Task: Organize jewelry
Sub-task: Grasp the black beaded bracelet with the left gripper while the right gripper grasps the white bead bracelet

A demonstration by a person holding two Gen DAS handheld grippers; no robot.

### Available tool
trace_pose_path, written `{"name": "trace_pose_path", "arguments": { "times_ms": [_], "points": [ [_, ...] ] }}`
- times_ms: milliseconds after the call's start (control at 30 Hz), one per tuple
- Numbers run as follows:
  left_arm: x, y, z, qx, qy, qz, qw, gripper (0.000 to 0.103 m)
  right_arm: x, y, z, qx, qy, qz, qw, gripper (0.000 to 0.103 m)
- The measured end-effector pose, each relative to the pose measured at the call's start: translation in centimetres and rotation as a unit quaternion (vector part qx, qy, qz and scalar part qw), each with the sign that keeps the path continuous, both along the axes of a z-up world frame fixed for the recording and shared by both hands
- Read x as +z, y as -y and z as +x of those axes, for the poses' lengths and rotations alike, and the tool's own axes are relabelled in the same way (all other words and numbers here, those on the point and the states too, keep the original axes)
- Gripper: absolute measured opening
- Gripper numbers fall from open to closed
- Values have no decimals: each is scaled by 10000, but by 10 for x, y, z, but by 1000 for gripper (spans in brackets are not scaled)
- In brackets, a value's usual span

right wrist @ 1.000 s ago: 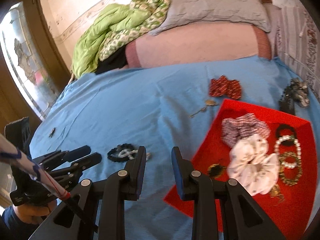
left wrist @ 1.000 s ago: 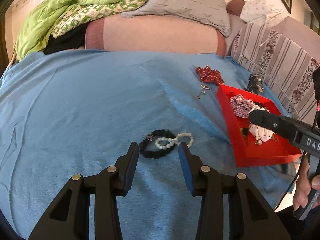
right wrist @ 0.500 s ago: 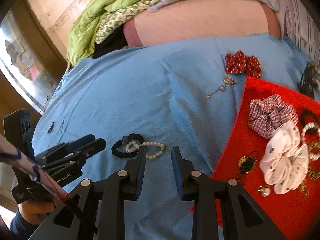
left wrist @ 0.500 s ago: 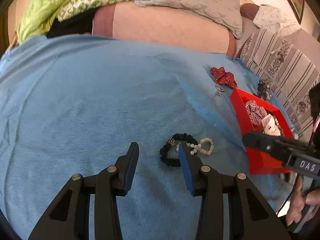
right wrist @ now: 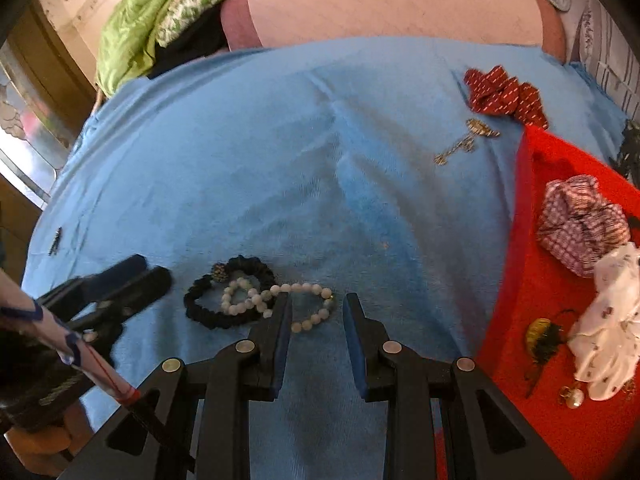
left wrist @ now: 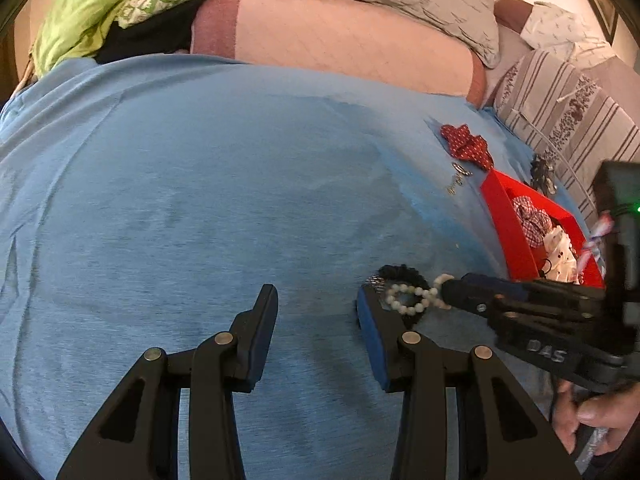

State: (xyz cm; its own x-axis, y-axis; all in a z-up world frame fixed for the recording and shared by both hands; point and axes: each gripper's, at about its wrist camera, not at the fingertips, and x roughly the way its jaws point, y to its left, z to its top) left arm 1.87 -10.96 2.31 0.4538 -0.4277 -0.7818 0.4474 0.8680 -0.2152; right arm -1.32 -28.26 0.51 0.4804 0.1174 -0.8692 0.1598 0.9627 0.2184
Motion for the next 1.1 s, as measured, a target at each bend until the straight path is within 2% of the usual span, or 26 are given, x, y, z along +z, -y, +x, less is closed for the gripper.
{"name": "trace_pose_path", "arguments": {
  "times_ms": [100, 167, 200, 433, 533, 667, 767, 967, 1033, 1067, 1100],
  "points": [
    [-1, -7, 2, 39, -34, -20, 10000, 40, -3, -9, 6, 104, 2, -372, 9993, 28],
    [0, -8, 2, 29, -26, -38, 10000, 40, -2, -13, 7, 134, 39, -560, 9983, 8],
    [1, -7, 2, 6, -26, -49, 10000, 40, 0, -11, 6, 129, 86, -604, 9981, 6],
    [-3, 16, -3, -300, -45, 61, 9995, 40, 39, 23, -18, -392, 945, -241, 9945, 6],
    [-9, 29, -6, -462, -66, 174, 9988, 40, 55, 35, -32, -482, 1343, 5, 9898, 6],
    [-9, 43, -11, -631, -19, 134, 9979, 40, 70, 38, -42, -456, 1708, 182, 9841, 6],
    [-9, 53, -14, -741, -6, 129, 9972, 40, 79, 39, -46, -441, 1913, 314, 9800, 6],
    [-15, 71, -17, -856, 23, 250, 9960, 40, 82, 42, -47, -444, 1937, 309, 9796, 6],
    [-17, 74, -17, -792, 120, 369, 9961, 28, 81, 43, -48, -452, 1927, 320, 9797, 6],
    [-18, 75, -17, -777, 171, 475, 9957, 17, 81, 44, -49, -459, 1925, 327, 9797, 6],
    [-18, 76, -17, -764, 253, 587, 9950, 13, 81, 44, -49, -470, 1932, 326, 9795, 6]
  ]
}}
